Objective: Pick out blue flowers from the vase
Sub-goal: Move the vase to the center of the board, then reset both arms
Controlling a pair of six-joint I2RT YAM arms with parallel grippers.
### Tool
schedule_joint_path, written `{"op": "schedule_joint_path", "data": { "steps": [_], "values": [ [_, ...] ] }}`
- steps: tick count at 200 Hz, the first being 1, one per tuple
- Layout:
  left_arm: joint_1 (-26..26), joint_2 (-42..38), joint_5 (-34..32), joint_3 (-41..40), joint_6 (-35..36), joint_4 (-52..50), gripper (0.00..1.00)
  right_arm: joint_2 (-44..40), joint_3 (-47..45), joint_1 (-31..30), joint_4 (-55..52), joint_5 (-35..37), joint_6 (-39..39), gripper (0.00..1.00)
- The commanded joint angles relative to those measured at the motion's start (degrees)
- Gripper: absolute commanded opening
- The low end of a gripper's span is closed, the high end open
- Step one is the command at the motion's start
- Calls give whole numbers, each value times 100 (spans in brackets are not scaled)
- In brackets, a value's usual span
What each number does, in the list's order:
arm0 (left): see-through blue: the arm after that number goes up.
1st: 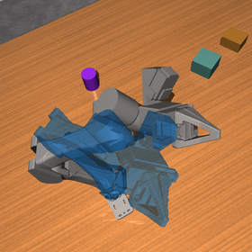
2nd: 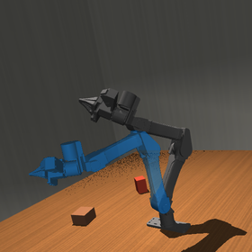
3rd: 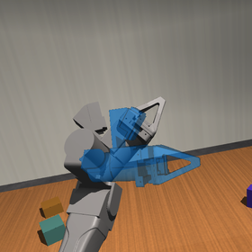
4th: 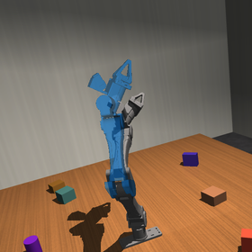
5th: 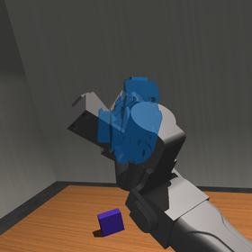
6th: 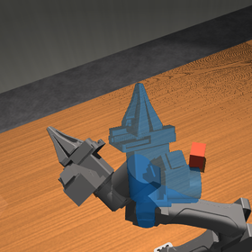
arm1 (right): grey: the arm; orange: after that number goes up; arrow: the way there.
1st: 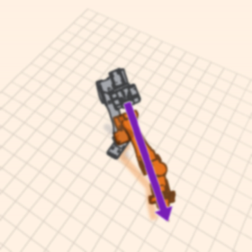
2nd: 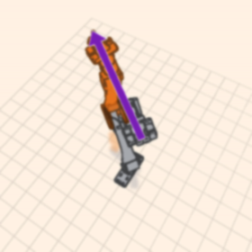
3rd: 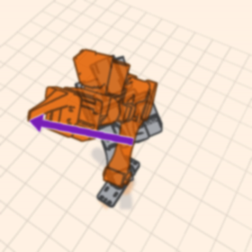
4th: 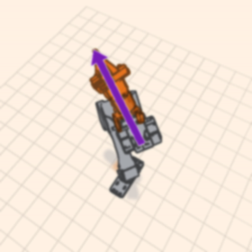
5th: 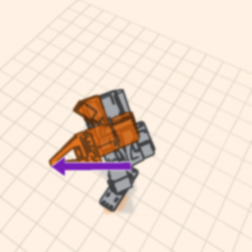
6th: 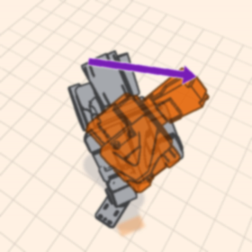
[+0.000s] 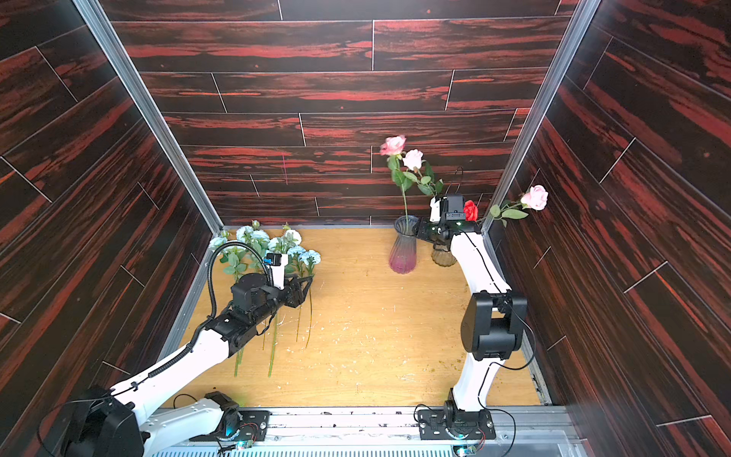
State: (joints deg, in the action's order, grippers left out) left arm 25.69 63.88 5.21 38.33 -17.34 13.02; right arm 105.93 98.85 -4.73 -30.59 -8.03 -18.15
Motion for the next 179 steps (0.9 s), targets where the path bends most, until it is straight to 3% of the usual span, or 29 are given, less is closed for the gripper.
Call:
{"op": "schedule_joint_path", "data": {
  "steps": [1,19,48,81,97,114,126,149,162,179],
  "values": [
    [1,-315,-197,-1,112,-129,62,-384,188,20,-199,-111,123,62],
    [5,-485,-550,60,212,-462,64,-704,82,21,-206,-317,123,67],
    [-11,-802,-2072,175,595,-1247,68,-1806,-972,4,356,-761,84,74],
    [-337,-833,-3500,-76,1106,-1200,88,-3317,-2491,6,1058,-731,226,80],
    [-828,-795,-3456,-277,1173,-971,93,-3915,-3284,4,1423,-223,350,85],
    [-1488,-641,-3281,-502,981,-661,94,-4408,-4211,13,1932,782,391,94],
    [-1814,-420,-3273,-655,907,-369,95,-4540,-4885,15,2433,1382,734,96],
    [-2071,309,-3387,-1320,1117,1245,99,-4240,-6161,69,3957,2666,1252,96],
    [-2135,933,-3346,-1654,1282,2423,99,-3896,-6706,143,5005,2848,1492,96],
    [-2183,1617,-3352,-1532,1406,3000,100,-3281,-7538,156,7055,3167,1897,96]
  ]
}}
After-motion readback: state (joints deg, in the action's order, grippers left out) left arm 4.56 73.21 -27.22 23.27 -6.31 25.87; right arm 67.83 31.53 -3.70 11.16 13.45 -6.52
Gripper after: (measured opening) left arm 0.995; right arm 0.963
